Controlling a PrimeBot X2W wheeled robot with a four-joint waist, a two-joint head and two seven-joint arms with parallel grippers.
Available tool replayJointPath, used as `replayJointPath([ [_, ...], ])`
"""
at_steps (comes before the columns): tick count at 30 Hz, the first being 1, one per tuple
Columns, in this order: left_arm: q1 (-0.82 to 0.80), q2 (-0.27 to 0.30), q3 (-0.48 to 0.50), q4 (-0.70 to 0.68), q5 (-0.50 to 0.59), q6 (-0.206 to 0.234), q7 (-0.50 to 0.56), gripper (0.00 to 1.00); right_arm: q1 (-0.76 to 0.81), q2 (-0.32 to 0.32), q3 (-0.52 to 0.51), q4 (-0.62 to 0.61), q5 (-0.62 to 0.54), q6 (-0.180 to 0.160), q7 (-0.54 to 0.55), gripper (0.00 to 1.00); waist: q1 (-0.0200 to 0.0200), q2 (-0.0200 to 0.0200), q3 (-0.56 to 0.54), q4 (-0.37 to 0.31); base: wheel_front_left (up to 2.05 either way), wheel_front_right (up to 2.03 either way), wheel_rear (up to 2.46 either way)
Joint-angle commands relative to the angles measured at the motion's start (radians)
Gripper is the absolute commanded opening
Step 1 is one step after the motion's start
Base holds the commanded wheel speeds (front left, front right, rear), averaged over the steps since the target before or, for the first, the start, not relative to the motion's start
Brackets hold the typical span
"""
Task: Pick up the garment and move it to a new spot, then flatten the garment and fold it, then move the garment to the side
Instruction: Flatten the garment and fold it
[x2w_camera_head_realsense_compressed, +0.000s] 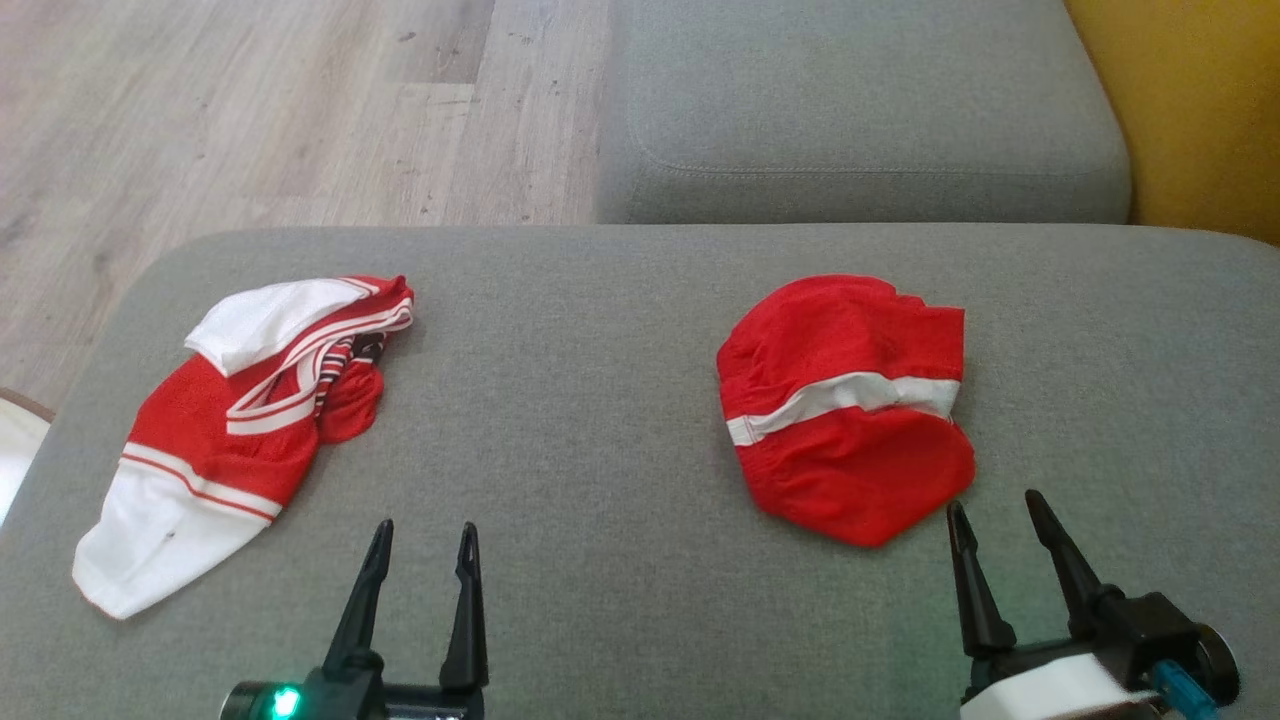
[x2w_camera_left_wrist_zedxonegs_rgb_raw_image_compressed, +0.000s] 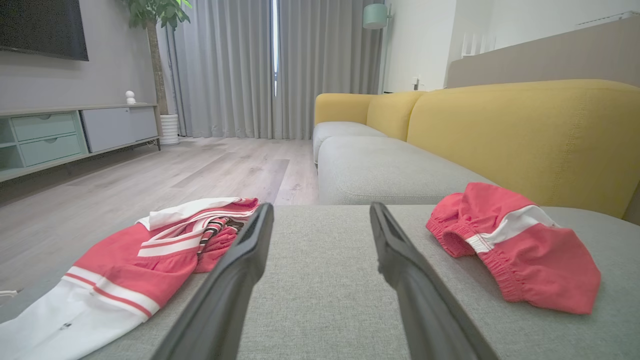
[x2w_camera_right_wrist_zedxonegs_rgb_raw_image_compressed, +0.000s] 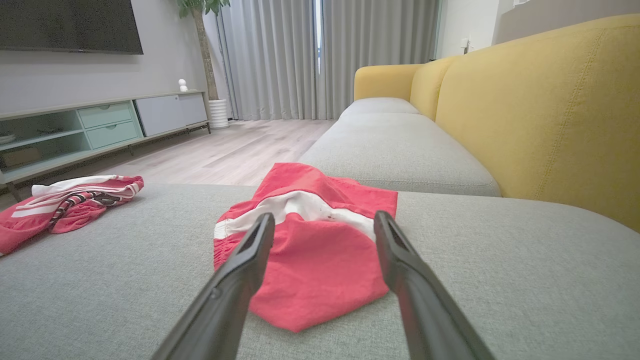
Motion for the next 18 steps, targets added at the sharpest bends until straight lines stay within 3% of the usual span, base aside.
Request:
replayJointPath([
  [1,-0.031,-0.008,0.028,-0.029,0.01,-0.002,-0.009,1.0,-0.028,-0.005,0.027,-0.029,0.008,0.007,-0.004,1.0,0.0,-0.0001,-0.002,-0.004,0.0,0.0,0.0],
  [18,-0.031,-0.008,0.034,-0.006,-0.026,0.001,-0.009,1.0,-0.025,-0.005,0.036,-0.025,0.005,0.007,-0.004,1.0,0.0,-0.0001,0.0,-0.013,0.0,0.0,0.0],
])
